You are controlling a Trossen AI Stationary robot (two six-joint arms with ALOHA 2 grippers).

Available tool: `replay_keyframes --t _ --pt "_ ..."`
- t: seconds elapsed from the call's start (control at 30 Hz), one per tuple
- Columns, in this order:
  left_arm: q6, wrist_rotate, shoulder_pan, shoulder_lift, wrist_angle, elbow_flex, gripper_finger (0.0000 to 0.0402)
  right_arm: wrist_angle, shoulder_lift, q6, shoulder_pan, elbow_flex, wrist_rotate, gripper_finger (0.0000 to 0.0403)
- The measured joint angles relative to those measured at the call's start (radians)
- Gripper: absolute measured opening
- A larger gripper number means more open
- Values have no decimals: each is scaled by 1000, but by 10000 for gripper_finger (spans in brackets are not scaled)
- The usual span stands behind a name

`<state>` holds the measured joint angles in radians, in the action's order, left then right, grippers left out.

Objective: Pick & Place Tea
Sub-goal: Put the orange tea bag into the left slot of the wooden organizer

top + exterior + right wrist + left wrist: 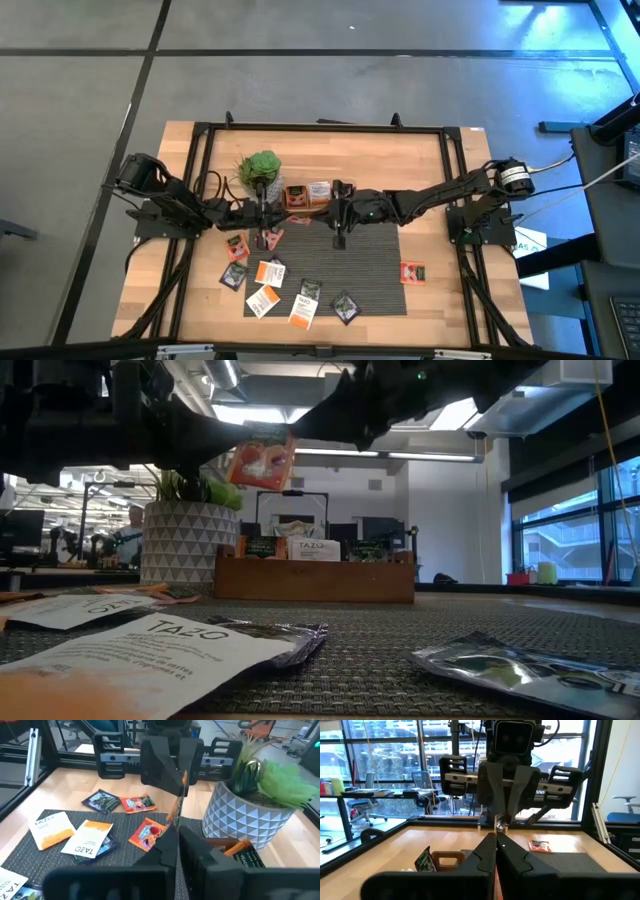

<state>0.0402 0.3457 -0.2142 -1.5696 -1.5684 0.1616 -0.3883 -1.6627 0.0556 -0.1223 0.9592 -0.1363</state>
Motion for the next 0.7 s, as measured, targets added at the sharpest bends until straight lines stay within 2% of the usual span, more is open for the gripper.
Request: replay_keyframes --t 0.27,0.4,0.57,0.7 --pt "0 4 0 0 0 0 2 -5 0 -24 4 0 -5 7" --pt "59 5 0 0 0 0 7 1 0 -28 14 0 -15 4" --pt "74 3 -1 0 0 0 27 0 0 -25 28 0 -23 3" --pt "55 3 -18 0 1 0 60 6 0 -25 45 0 -36 2"
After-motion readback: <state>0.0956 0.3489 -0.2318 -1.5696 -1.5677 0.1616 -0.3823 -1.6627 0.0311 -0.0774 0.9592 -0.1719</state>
